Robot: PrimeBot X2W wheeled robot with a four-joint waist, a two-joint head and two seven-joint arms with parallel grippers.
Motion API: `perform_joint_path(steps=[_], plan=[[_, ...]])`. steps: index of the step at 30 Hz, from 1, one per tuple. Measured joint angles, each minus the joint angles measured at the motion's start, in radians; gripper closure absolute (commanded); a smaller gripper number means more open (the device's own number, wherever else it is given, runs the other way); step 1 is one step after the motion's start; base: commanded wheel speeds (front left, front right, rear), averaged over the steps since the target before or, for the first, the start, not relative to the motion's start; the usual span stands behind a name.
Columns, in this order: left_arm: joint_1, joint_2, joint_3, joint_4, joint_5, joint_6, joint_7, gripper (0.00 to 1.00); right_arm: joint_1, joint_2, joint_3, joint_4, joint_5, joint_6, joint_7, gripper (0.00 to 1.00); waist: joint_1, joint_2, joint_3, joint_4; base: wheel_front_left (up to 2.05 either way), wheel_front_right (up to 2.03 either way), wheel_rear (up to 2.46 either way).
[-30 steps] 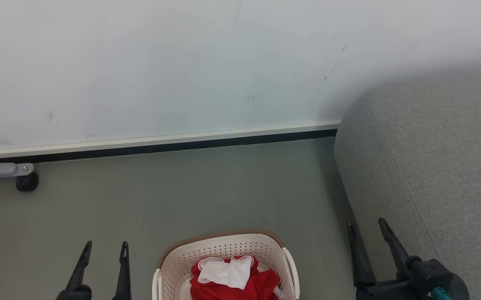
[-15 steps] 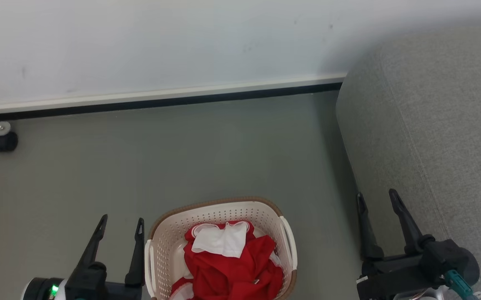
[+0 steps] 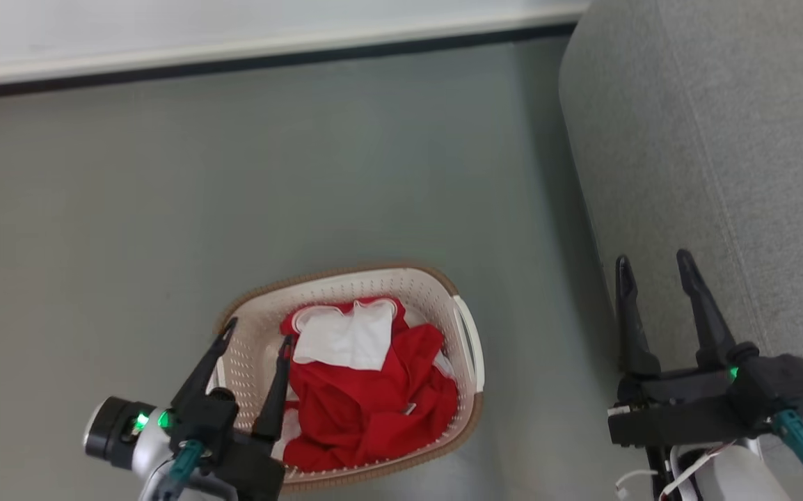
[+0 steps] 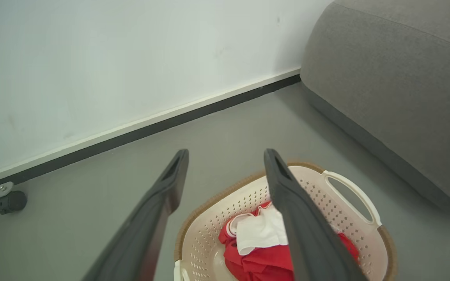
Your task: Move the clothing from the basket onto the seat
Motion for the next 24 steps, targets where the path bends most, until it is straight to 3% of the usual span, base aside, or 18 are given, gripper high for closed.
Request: perform_joint_path(steps=[10,24], plan=[[-0.122,0.005,-0.071,0.160,0.059,-0.051,0.036,0.00,-0.090,0.003,-0.025,-0.055,-0.019,0.000,0.000,0.00,0.0000,0.0000,0.162,-0.043,0.00,0.00,0.00],[-0.336,0.039,-0.135,0.297,0.153,-0.079,0.080,0.00,-0.193,0.022,-0.033,-0.108,-0.028,0.000,0.000,0.00,-0.0001,0.0001,0.371,-0.101,0.00,0.00,0.00]])
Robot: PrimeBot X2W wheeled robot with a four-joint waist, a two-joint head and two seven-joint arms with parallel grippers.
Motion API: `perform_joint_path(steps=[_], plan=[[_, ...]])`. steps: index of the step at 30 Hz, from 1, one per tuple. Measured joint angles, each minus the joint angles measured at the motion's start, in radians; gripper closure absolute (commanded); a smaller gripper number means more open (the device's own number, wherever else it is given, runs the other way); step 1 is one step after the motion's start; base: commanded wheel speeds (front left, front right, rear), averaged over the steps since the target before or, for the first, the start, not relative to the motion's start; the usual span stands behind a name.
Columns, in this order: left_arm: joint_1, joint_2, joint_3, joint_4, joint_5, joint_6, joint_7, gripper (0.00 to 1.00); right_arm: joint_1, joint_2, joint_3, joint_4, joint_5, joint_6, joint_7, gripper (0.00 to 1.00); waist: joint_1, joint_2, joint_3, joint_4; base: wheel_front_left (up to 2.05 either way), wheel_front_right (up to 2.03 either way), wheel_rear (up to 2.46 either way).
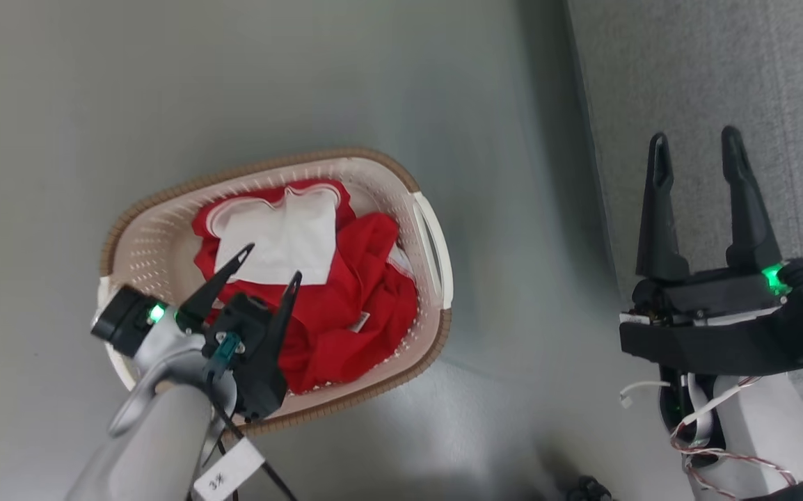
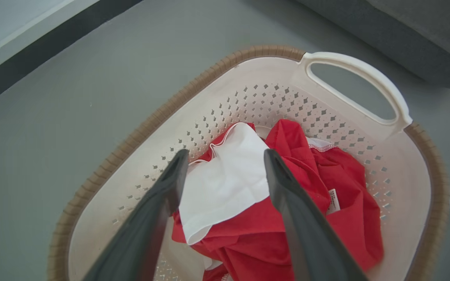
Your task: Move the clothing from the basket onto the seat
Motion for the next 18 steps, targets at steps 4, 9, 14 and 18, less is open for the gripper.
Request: perform_joint_path(steps=[4,9,14,18], plan=[[-0.062,0.006,-0.017,0.031,0.021,-0.012,0.012,0.00,-0.029,0.002,-0.008,-0.011,0.000,0.000,0.000,0.00,0.0000,0.0000,0.061,-0.013,0.00,0.00,0.00],[-0.113,0.020,-0.032,0.091,0.051,-0.016,0.013,0.00,-0.061,0.012,-0.012,-0.005,0.000,0.000,0.000,0.00,0.0001,-0.0001,0.131,-0.025,0.00,0.00,0.00],[-0.142,0.024,-0.045,0.143,0.063,-0.016,0.013,0.00,-0.066,0.015,-0.016,0.006,0.000,0.000,0.000,0.00,0.0000,-0.0001,0.179,-0.035,0.00,0.00,0.00],[-0.172,0.030,-0.050,0.175,0.081,-0.015,0.012,0.00,-0.070,0.019,-0.016,0.017,0.000,0.000,0.000,0.00,0.0000,-0.0001,0.201,-0.042,0.00,0.00,0.00]])
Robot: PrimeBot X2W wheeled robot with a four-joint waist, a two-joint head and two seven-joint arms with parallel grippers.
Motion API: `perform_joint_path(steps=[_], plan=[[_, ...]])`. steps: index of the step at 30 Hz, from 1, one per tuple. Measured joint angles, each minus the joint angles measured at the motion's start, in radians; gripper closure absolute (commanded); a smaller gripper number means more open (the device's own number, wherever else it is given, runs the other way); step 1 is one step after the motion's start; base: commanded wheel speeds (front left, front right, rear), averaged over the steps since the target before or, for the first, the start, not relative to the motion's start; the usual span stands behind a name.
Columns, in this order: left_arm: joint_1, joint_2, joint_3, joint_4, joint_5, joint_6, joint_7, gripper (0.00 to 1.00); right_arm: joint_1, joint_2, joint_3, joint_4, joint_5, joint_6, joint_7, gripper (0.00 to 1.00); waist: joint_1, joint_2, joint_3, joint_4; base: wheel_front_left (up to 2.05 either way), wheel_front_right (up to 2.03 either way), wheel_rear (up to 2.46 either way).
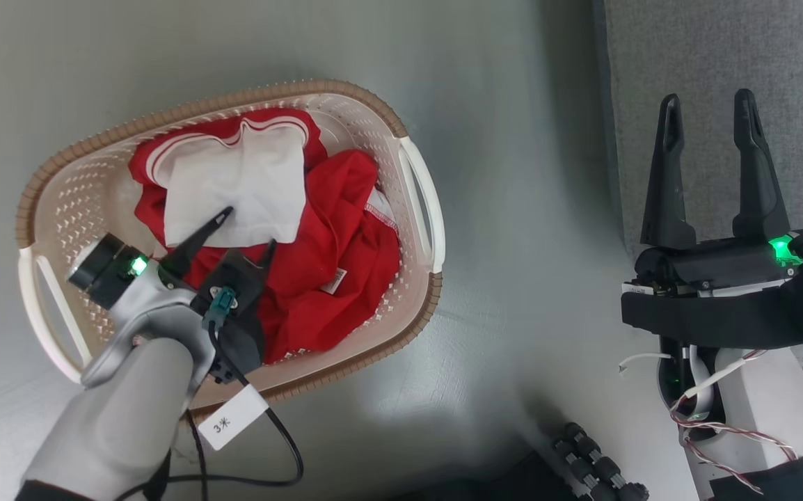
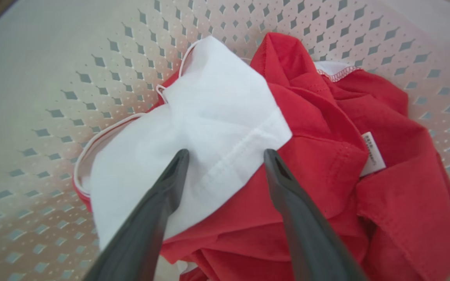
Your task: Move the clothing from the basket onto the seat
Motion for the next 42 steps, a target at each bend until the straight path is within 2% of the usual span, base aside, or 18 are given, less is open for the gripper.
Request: perform_joint_path(steps=[5,12,15,16,19,21,22,23,30,37,42], plan=[[-0.033,0.008,-0.005,0.032,0.026,0.014,0.002,0.00,-0.016,0.004,0.003,0.002,-0.002,0.001,0.000,0.00,-0.0001,0.0000,0.015,-0.007,0.00,0.00,0.00],[-0.088,-0.002,-0.001,0.078,0.045,0.072,0.000,0.00,-0.017,0.008,0.001,0.011,-0.009,0.001,0.000,0.00,-0.0002,0.0000,0.027,-0.013,0.00,0.00,0.00],[-0.099,-0.004,0.001,0.090,0.045,0.079,-0.003,0.00,-0.017,0.011,0.002,0.013,-0.009,0.001,0.000,0.00,-0.0002,0.0000,0.029,-0.014,0.00,0.00,0.00],[-0.101,-0.006,0.001,0.096,0.045,0.081,-0.008,0.09,-0.017,0.012,0.003,0.014,-0.009,0.001,0.000,0.00,-0.0002,0.0000,0.029,-0.014,0.00,0.00,0.00],[-0.109,-0.014,0.002,0.111,0.044,0.088,-0.010,0.58,-0.018,0.012,0.003,0.016,-0.009,0.001,0.000,0.00,-0.0002,-0.0002,0.030,-0.016,0.00,0.00,0.00],[-0.121,-0.022,0.001,0.122,0.044,0.089,-0.017,0.83,-0.019,0.013,0.002,0.019,-0.009,0.001,0.000,0.00,-0.0002,-0.0002,0.030,-0.016,0.00,0.00,0.00],[-0.125,-0.026,0.001,0.128,0.044,0.090,-0.020,0.94,-0.020,0.014,0.002,0.021,-0.009,0.001,0.000,0.00,-0.0002,-0.0002,0.030,-0.017,0.00,0.00,0.00],[-0.127,-0.030,-0.001,0.135,0.044,0.093,-0.020,1.00,-0.021,0.014,0.002,0.023,-0.009,0.001,0.000,0.00,-0.0002,-0.0002,0.030,-0.017,0.00,0.00,0.00],[-0.138,-0.054,0.006,0.157,0.029,0.098,-0.052,1.00,-0.036,0.016,-0.007,0.043,-0.009,0.001,0.000,0.00,-0.0002,-0.0002,0.019,-0.016,0.00,0.00,0.00],[-0.136,-0.092,0.052,0.148,-0.041,0.105,-0.081,1.00,-0.036,0.017,-0.012,0.074,-0.009,0.005,0.000,0.00,-0.0002,-0.0002,-0.019,-0.006,0.00,0.00,0.00],[-0.118,-0.111,0.058,0.125,-0.074,0.087,-0.090,1.00,-0.036,0.018,-0.022,0.102,-0.009,0.010,0.000,0.00,-0.0002,-0.0002,-0.059,0.008,0.00,0.00,0.00]])
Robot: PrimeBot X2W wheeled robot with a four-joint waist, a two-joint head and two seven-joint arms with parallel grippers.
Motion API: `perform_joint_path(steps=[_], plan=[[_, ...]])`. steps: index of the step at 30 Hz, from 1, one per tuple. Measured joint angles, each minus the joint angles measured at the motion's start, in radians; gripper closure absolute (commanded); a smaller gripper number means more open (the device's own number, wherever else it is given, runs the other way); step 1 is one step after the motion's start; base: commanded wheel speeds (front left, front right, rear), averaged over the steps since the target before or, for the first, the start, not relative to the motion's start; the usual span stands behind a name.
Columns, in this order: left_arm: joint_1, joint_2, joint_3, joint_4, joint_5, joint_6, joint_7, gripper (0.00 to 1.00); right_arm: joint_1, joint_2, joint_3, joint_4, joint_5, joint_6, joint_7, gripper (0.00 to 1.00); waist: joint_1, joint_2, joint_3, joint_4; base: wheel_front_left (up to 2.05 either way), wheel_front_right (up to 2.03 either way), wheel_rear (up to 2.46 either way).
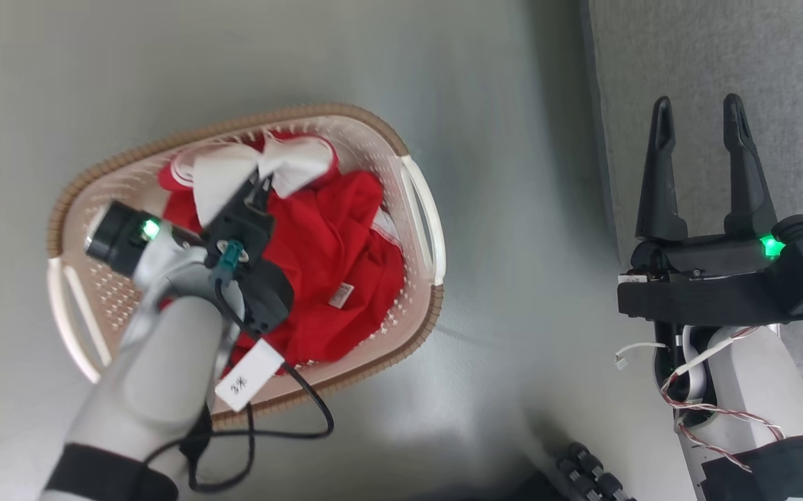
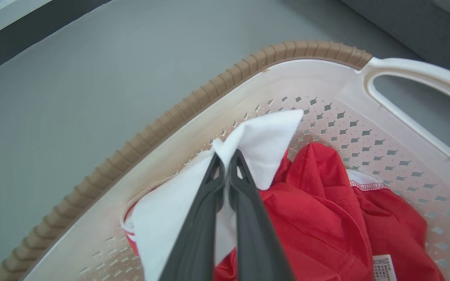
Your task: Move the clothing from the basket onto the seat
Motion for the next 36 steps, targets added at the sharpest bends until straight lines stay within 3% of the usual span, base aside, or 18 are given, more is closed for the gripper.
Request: perform_joint_path(steps=[18,36], plan=[[0.129,-0.033,-0.006,-0.275,-0.115,-0.088,0.000,1.00,0.023,-0.010,-0.049,0.134,-0.001,0.036,0.000,0.00,0.0000,0.0000,-0.238,0.091,0.00,0.00,0.00],[0.123,-0.009,-0.021,-0.393,-0.157,-0.114,-0.003,1.00,0.022,-0.008,-0.023,0.290,-0.005,0.090,0.000,0.00,-0.0001,-0.0001,-0.508,0.164,0.00,0.00,0.00]])
